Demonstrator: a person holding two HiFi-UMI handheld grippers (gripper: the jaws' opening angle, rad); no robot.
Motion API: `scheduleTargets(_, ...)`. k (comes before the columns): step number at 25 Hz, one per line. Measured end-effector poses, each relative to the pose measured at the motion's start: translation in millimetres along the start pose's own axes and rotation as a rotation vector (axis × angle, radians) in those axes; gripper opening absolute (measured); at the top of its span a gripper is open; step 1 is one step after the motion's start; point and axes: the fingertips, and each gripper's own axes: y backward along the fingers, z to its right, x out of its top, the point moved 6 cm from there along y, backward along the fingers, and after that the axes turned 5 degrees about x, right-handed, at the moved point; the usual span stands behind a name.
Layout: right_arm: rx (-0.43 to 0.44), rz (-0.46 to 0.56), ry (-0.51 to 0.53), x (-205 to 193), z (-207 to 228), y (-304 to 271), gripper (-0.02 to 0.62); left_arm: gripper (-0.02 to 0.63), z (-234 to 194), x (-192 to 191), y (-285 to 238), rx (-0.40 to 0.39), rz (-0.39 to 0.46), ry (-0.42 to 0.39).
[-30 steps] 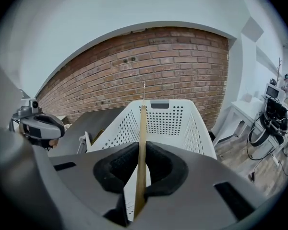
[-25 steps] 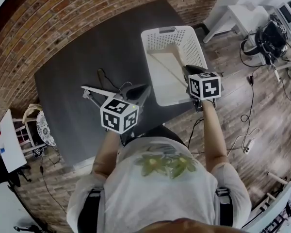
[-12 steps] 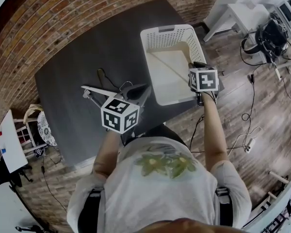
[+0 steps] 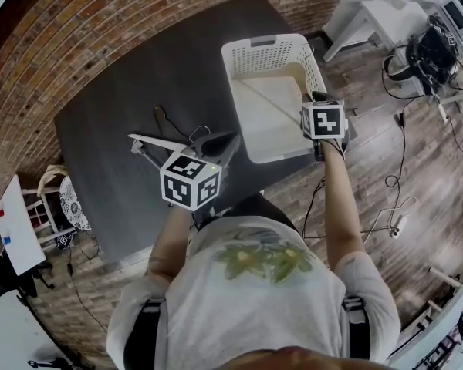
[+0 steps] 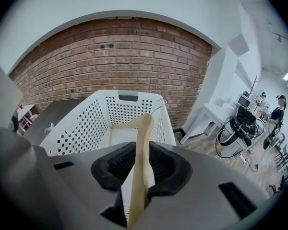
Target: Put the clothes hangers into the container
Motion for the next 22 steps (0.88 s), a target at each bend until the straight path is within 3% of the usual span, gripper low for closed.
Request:
scheduleTargets(2, 0.007, 0.021, -0.003, -1.3, -2.5, 1.4, 0.146, 0.031, -0.2, -0.1, 0.6, 0.000, 0.002, -0.001)
scheduleTargets(9, -0.027, 0.147, 0.003, 8.9, -10.9, 32.8, 0.153, 0.031, -1.2, 1.0, 6.3, 0.007, 0.011, -0.015)
scheduleTargets(14, 0.014, 0.279, 0.007, 19.8, -29.6, 68.7, 0.067, 0.029, 1.9, -0.5, 10.1, 0.007, 0.017, -0.049)
scheduleTargets(22, 0.100, 0.376, 0.007, 13.1, -64.6, 106.9, 0.052, 0.029, 11.3, 0.5, 15.4, -0.010, 0.037, -0.064)
